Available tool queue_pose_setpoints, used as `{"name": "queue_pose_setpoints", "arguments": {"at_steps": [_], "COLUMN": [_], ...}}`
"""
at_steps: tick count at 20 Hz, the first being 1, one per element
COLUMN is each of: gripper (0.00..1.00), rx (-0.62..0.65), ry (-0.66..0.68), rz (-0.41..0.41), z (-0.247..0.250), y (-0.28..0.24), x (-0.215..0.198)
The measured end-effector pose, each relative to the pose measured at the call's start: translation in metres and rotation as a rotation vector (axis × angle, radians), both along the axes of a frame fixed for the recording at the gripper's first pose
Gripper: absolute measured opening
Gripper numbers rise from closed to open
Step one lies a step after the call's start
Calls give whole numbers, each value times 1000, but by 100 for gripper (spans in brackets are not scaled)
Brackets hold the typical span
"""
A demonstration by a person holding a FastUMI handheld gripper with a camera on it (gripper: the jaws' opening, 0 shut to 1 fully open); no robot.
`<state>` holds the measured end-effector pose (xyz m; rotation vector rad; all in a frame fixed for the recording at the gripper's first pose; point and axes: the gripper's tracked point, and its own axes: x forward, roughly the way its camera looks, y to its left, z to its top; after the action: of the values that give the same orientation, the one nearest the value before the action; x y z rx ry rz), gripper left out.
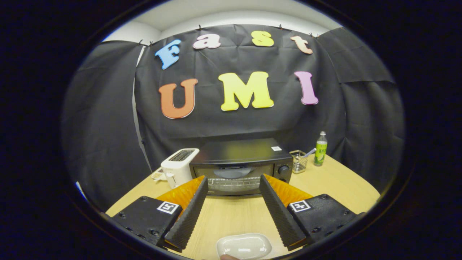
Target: Open the toaster oven, put the food inside, and close the toaster oven door.
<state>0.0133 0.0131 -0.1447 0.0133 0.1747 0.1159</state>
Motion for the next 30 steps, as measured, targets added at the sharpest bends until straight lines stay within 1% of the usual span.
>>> {"name": "queue_pose_setpoints", "arguments": {"at_steps": [3, 7, 8, 9, 13, 15, 17, 18, 19, 21, 24, 25, 27, 30], "gripper": [96, 96, 96, 98, 100, 100, 100, 100, 100, 100, 100, 100, 100, 100], "rx": [-14, -55, -63, -81, -122, -105, -78, -112, -132, -101, -39, -36, -29, -8], "ry": [-66, -111, -124, -122, -130, -156, -183, -171, -161, -164, -195, -206, -209, -186], "rz": [-11, 31, 15, 2, 74, 86, 112, 118, 99, 43, 70, 67, 34, 60], "z": [40, 79, 89, 99, 129, 125, 102, 87, 77, 67, 74, 77, 77, 66], "y": [-10, -3, -7, -10, 11, 8, 3, -4, -16, -32, -35, -41, -53, -51], "x": [-16, -41, -50, -57, -83, -96, -111, -113, -115, -117, -119, -117, -116, -116]}}
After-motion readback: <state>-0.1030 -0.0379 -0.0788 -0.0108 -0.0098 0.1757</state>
